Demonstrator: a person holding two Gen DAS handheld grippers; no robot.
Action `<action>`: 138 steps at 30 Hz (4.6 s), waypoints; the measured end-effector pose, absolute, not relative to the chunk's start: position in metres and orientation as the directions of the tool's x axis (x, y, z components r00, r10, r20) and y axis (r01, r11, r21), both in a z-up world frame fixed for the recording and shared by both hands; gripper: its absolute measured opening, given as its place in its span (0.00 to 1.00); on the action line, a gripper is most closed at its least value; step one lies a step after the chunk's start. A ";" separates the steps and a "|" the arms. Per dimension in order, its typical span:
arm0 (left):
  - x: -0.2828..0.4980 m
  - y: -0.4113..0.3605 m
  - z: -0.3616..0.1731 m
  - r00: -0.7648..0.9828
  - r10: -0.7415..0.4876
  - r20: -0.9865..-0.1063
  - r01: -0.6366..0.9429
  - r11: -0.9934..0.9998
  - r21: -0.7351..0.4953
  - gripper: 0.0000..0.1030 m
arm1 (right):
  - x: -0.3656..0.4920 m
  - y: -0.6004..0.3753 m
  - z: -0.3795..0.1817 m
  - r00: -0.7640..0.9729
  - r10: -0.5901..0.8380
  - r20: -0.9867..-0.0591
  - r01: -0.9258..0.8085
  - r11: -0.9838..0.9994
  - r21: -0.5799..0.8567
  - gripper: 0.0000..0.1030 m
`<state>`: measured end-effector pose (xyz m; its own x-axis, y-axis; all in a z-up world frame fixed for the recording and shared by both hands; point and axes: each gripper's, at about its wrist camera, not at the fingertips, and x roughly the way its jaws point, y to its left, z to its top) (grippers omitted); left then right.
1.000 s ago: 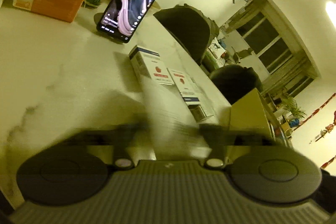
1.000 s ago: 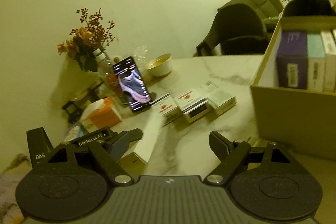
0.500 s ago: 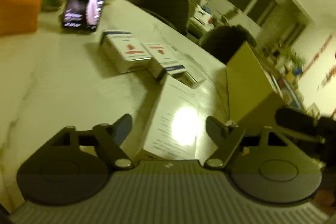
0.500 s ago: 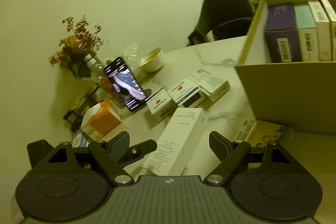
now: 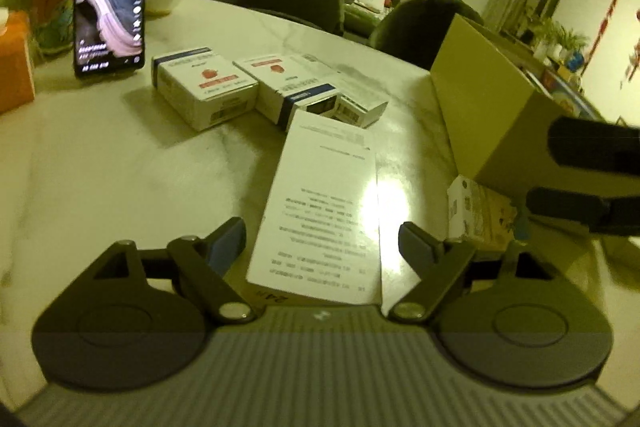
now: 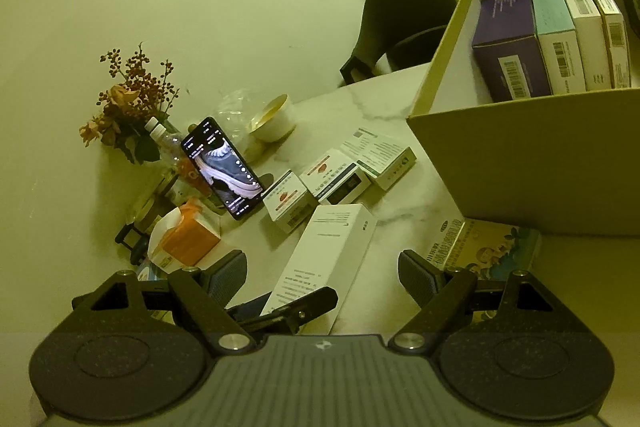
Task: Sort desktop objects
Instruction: 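Grasp the long white box with the left gripper while the right tool approaches it, then grasp the long white box with the right gripper while the left gripper releases it, then lift the long white box with the right gripper and carry it over the tall box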
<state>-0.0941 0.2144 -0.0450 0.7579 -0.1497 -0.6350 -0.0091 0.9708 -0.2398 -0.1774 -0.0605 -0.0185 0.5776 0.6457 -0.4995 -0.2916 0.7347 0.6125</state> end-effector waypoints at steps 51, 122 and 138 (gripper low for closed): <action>-0.123 0.207 -0.014 0.748 -0.485 -0.452 0.219 0.825 -0.521 0.58 | -0.173 -0.069 -0.032 0.529 0.721 -0.449 -0.214 0.625 0.751 0.50; -0.109 0.215 -0.016 0.724 -0.524 -0.448 0.218 0.791 -0.572 1.00 | -0.140 -0.168 0.063 0.795 0.479 -0.373 -0.196 0.784 0.589 0.31; -0.101 0.215 -0.018 0.714 -0.526 -0.462 0.200 0.786 -0.585 1.00 | -0.130 -0.227 0.072 0.869 0.280 -0.409 -0.028 0.851 0.524 0.31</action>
